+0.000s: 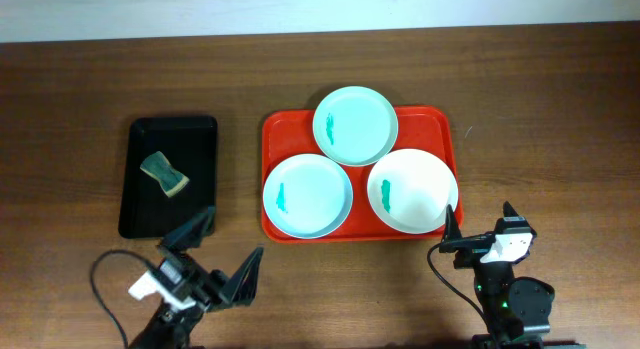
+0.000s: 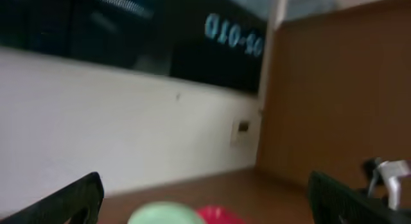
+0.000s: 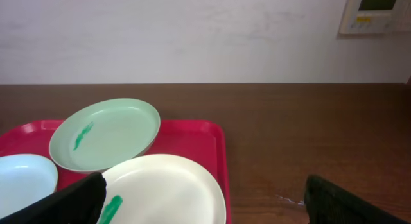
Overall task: Clean dirty plates on tray and stack at the side
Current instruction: 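Move the left gripper down over the sponge on the black tray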
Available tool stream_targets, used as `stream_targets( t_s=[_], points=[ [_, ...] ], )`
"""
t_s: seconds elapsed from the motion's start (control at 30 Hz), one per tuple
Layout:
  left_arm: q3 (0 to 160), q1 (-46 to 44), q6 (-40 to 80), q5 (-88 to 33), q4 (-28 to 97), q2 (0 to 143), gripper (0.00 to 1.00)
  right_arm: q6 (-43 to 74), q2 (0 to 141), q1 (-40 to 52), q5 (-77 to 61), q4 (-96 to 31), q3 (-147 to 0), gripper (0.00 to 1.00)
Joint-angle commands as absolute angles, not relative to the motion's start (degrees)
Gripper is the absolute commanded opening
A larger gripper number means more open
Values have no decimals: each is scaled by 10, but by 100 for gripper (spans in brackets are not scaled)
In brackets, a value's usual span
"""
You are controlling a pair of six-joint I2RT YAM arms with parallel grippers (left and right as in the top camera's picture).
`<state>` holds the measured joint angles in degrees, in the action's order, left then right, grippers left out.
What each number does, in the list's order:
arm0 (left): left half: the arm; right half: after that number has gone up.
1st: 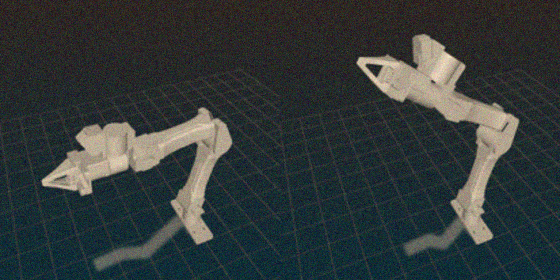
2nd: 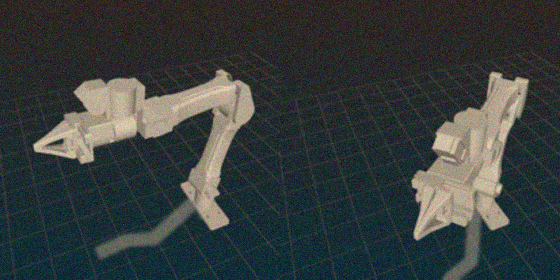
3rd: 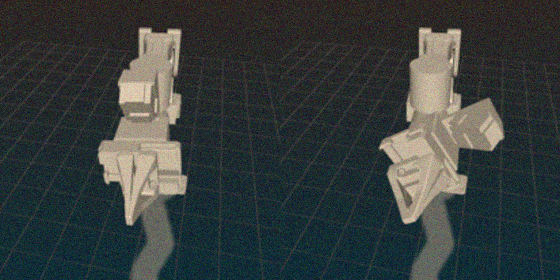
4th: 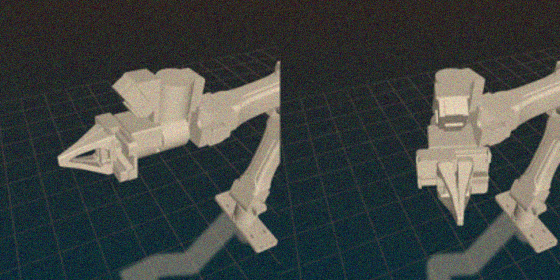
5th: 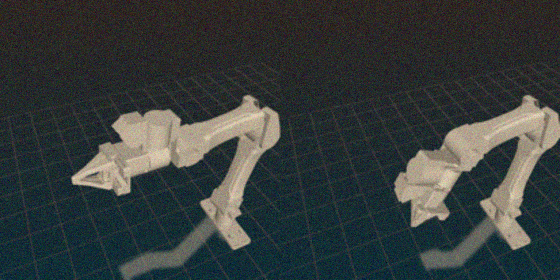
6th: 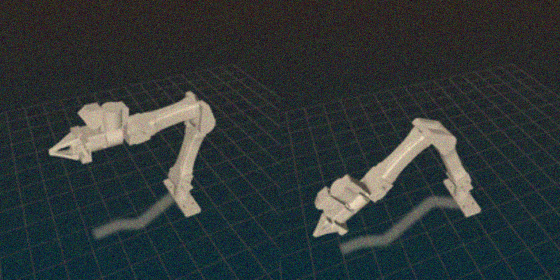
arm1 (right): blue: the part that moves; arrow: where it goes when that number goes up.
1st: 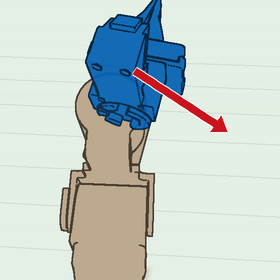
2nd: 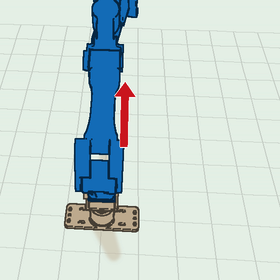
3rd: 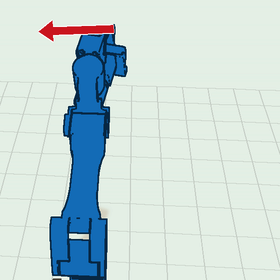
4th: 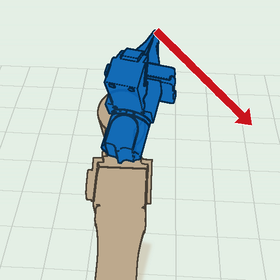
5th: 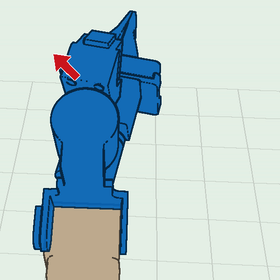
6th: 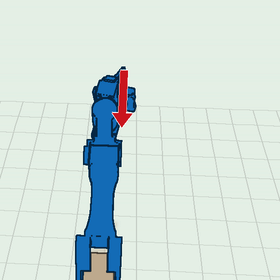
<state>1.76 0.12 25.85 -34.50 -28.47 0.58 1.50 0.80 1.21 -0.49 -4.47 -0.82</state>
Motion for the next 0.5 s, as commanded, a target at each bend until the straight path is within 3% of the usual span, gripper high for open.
stream_targets(
  t_s=[0.0, 0.17, 0.3, 0.47],
  points=[
    [77, 2, 236, -270, -269, 19, 99, 17, 4, 15, 0, -46, -3, 98],
    [220, 2, 109, -184, -105, 125, 99, 17, 4, 15, 1, -46, -3, 99],
    [409, 2, 95, 8, 140, 321, 99, 17, 4, 15, 1, -46, -3, 98],
    [611, 2, 75, -50, 344, 551, 99, 17, 4, 15, 1, -46, -3, 98]
  ],
)
